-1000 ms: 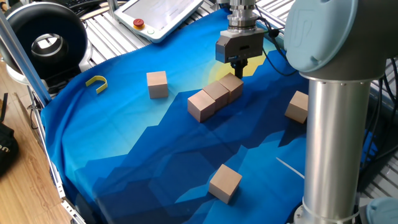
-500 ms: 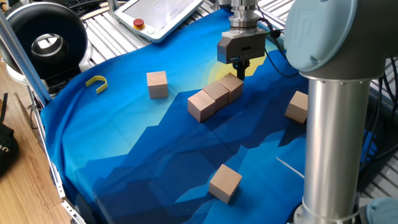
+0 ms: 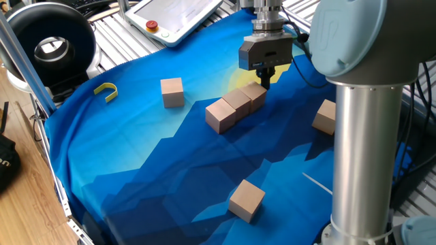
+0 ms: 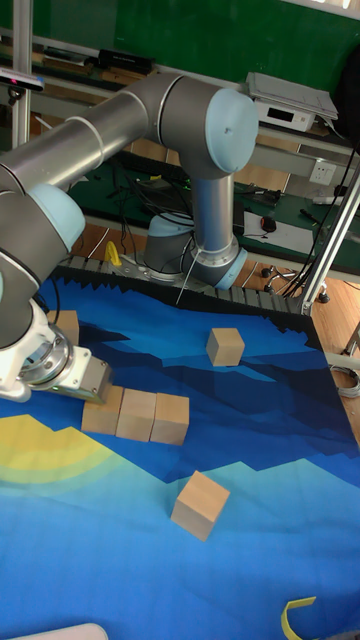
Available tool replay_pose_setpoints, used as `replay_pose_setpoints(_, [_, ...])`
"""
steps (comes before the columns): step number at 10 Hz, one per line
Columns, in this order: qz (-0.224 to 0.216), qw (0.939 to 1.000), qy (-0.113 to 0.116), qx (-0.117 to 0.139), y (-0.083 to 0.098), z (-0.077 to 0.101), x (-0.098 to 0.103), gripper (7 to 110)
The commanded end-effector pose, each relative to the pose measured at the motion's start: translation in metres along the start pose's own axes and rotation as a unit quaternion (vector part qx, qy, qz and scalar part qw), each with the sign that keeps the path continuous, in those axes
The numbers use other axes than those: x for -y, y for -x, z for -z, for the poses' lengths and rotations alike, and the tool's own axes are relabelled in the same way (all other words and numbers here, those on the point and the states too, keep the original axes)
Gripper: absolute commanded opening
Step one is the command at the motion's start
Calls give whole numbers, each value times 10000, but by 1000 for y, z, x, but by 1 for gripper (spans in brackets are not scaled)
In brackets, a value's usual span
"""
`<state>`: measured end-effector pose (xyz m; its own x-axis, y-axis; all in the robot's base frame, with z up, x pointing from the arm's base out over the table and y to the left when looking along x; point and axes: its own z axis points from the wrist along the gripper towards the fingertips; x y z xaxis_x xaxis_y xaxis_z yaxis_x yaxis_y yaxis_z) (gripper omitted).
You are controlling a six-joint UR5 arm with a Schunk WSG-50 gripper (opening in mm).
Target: Stack the blocks into a pyramid shape
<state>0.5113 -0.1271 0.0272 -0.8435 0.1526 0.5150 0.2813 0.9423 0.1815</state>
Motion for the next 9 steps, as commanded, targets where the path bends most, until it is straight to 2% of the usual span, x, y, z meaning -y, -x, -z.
replay_pose_setpoints(1, [-1,9998,203,-66,-4,1,-10,7])
replay_pose_setpoints(3, [5,9997,242,-80,-5,1,-12,7])
replay_pose_setpoints(9, [31,9999,67,86,4,1,-4,7])
